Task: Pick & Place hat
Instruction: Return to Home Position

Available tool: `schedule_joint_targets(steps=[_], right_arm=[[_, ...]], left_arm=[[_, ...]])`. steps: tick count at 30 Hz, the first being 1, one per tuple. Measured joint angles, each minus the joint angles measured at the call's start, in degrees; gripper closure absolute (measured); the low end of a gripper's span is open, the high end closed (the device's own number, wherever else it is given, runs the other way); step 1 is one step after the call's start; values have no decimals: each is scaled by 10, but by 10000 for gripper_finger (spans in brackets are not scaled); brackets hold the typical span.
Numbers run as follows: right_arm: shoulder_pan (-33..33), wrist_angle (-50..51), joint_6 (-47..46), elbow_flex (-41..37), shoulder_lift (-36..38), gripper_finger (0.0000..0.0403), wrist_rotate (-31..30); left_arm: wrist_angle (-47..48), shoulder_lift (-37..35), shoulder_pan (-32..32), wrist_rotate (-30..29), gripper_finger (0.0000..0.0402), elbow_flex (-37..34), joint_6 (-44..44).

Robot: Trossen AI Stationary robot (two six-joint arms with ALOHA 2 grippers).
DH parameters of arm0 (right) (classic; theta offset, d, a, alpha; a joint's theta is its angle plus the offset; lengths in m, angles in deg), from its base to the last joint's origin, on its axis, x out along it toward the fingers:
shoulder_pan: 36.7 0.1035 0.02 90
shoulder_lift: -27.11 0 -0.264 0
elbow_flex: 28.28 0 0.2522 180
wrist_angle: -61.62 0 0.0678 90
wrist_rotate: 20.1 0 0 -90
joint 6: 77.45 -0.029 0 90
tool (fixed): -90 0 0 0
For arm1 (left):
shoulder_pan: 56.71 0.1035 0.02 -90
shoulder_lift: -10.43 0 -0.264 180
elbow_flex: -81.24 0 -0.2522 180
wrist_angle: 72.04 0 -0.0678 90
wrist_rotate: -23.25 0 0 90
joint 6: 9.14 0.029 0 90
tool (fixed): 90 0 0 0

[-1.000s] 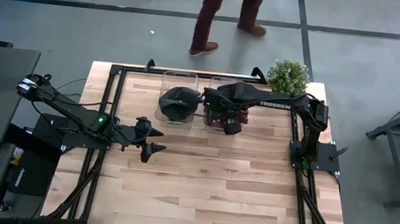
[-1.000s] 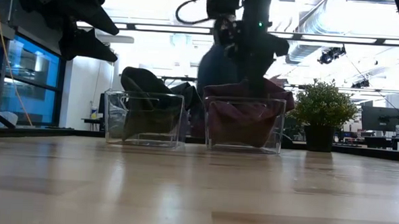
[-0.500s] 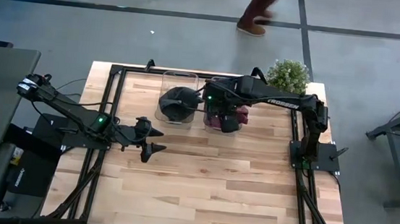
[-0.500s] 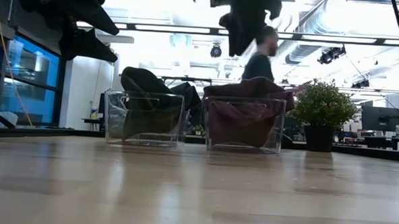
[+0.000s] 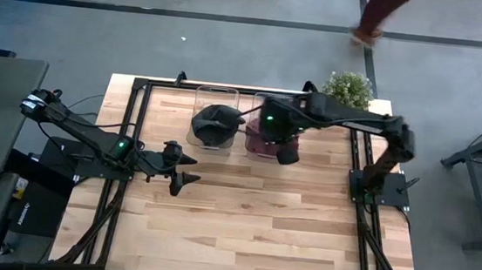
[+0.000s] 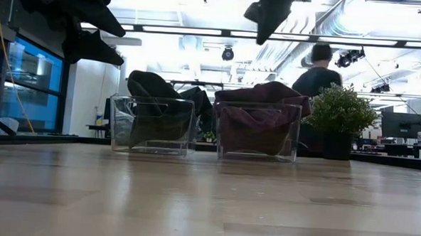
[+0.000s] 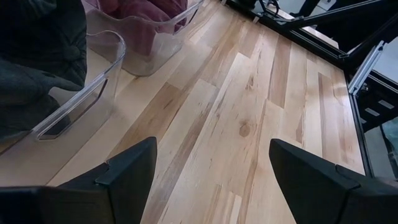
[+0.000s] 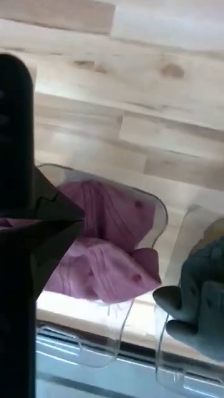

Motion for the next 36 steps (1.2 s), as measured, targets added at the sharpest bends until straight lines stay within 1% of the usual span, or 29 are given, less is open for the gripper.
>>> schedule_joint_targets(steps=[9,12,14,16,19,21,26,29,32,36], right_arm=[[0,-172,-44,-237,215,402,8],[0,-228,-63,-305,288,402,15],[0,-261,-77,-346,332,402,22],[0,-291,-90,-382,375,402,31],[0,-324,-110,-426,437,402,36],[0,-345,-121,-452,479,402,36],[0,-403,-142,-515,577,403,33],[0,-430,-156,-553,628,403,31],[0,-469,-171,-601,676,403,32],[0,-536,-186,-675,737,403,37]], left_arm=[[0,0,0,0,99,0,0],[0,0,0,0,99,0,0],[0,0,0,-3,99,0,23],[0,0,0,-4,99,0,42],[0,0,0,3,99,0,42],[0,0,0,14,99,0,42],[-18,0,0,16,99,0,38],[-28,0,0,18,99,0,60],[-25,-4,0,44,99,0,92],[-34,-36,15,114,99,0,96]])
